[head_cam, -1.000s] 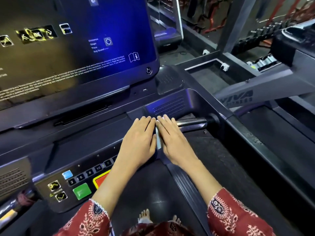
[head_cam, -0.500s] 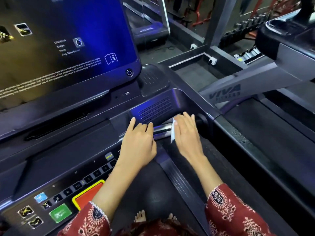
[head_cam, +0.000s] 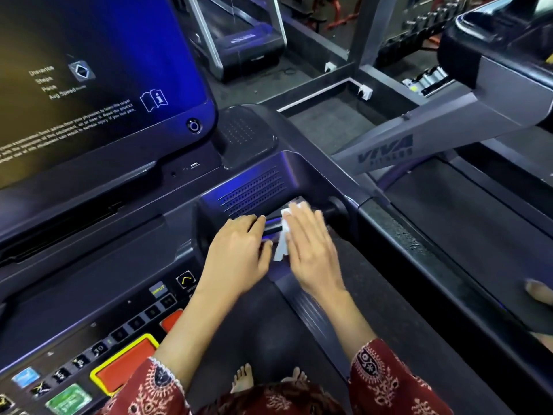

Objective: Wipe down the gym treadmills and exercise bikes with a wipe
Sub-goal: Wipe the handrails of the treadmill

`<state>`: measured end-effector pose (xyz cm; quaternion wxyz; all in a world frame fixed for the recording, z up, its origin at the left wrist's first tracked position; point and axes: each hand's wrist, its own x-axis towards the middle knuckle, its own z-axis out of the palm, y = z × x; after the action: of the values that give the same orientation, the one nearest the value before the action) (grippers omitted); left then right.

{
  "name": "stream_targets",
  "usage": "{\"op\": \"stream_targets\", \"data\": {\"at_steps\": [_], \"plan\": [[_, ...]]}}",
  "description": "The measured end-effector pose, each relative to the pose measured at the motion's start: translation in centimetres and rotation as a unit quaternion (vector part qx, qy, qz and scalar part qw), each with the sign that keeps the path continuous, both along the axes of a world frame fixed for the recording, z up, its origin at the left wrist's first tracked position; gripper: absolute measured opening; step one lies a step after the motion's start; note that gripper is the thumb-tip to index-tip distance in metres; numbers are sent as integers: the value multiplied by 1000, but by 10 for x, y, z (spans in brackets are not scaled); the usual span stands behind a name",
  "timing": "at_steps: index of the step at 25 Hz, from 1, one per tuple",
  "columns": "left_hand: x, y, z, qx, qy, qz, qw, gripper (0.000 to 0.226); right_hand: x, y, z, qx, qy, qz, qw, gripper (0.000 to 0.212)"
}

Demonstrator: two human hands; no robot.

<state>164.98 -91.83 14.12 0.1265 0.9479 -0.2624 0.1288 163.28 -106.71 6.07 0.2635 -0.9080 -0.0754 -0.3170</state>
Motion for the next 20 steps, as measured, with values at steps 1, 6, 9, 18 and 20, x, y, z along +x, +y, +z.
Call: {"op": "stream_targets", "data": {"at_steps": [1,6,9,18,20], "plan": [[-1,2,-1,0,-4,4,1000,44,3,-6,-3,53,20,-47,997,42],[-7,3,-5,-5,-8,2,1000,46,-6,8,-6,115,24,-36,992,42],[-9,4,-6,-6,-12,10,1000,36,-2,-3,-8,133,17,-52,990,43],[-18,10,-8,-21,-18,22,999,41,9,-11,-5,145,32,-81,986,51],[-19,11,-9,-21,-22,18,999,41,8,-5,-2,150,38,-72,985,50]]}}
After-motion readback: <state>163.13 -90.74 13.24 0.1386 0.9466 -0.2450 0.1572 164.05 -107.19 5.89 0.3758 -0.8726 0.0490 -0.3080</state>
